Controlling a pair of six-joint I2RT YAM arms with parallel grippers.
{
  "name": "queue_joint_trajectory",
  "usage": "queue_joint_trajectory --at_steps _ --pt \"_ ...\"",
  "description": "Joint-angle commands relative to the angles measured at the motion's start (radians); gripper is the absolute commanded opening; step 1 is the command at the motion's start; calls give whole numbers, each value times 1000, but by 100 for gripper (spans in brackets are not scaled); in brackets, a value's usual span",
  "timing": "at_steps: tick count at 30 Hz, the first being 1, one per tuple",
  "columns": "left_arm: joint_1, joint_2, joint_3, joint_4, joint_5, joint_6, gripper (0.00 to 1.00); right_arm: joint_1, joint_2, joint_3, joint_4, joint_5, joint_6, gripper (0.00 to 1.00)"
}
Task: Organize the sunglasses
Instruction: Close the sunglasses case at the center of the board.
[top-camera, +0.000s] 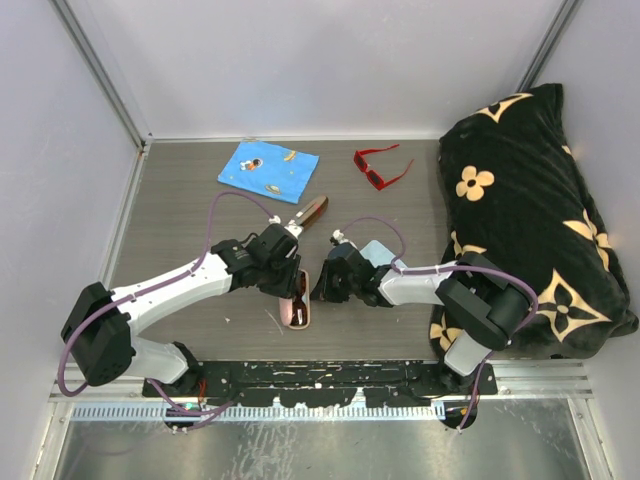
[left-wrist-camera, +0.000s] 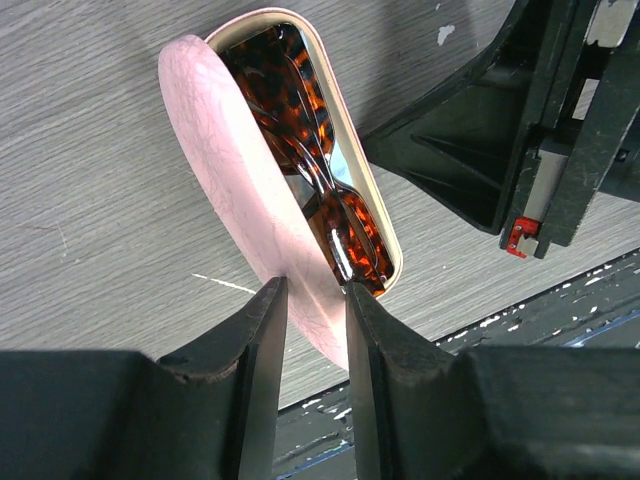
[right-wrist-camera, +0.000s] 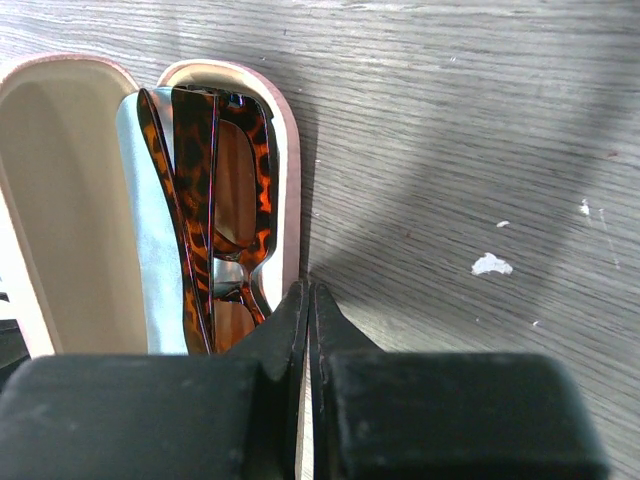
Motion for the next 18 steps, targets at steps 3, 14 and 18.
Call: queue_joint_trajectory --at_steps 3,14,18 --pt "-11 12 -3 76 25 -14 31 2 3 32 65 -17 5 2" --pt "-34 54 -29 108 25 -23 30 2 -2 29 69 -13 7 2" --pt "-40 70 -36 120 23 -31 30 2 -3 28 69 -11 8 2"
